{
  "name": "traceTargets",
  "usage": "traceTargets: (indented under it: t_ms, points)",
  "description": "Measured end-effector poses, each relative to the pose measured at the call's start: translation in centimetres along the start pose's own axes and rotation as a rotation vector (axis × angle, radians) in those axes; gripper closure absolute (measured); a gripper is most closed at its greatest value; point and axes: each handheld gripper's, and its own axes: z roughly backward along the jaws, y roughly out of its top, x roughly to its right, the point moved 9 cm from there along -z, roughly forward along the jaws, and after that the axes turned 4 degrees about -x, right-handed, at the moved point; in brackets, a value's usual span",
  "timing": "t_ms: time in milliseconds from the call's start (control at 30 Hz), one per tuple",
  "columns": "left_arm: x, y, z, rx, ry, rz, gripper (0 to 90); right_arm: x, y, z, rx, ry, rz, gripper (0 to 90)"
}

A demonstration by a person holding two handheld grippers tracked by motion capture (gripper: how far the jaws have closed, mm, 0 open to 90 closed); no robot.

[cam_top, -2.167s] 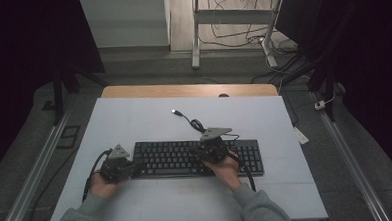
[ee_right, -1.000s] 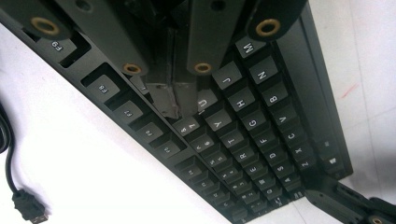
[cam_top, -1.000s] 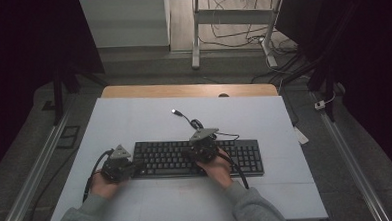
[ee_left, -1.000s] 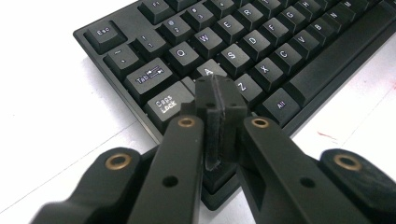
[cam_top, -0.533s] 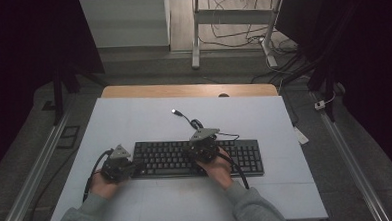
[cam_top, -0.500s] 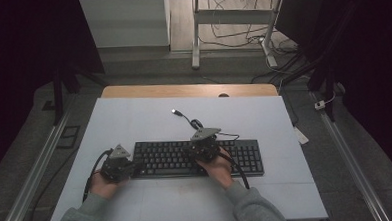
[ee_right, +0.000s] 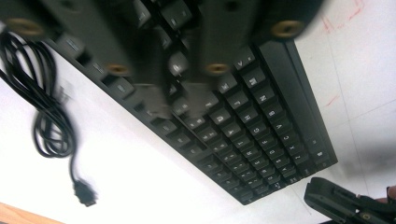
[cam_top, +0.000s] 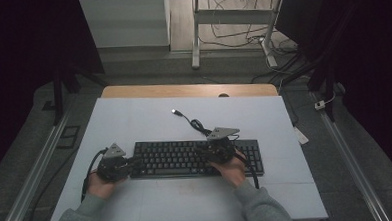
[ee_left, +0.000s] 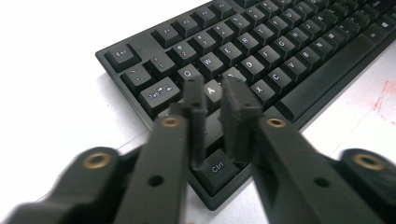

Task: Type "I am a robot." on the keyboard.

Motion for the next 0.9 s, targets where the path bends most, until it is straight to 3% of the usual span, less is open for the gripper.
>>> traceTargets:
  t_ms: [100, 333, 633, 900]
  points:
    - [0.0, 0.1, 0.1, 0.008, 0.005, 0.002, 67.3, 0.4, -0.3, 0.8, 0.012, -0.016, -0.015, 63.4]
    - [-0.3, 0.1, 0.4, 0.02, 0.025, 0.021, 51.9, 1.1, -1.2, 2.3, 0.019, -0.042, -0.011, 53.3]
    - [-0.2, 0.2, 0.7, 0.028, 0.017, 0.025, 42.5, 1.4, -2.2, 3.4, 0.015, -0.048, -0.001, 50.8]
    - [-0.4, 0.3, 1.1, 0.034, 0.004, 0.058, 34.6, 1.5, -2.5, 4.1, 0.026, -0.048, -0.006, 50.6]
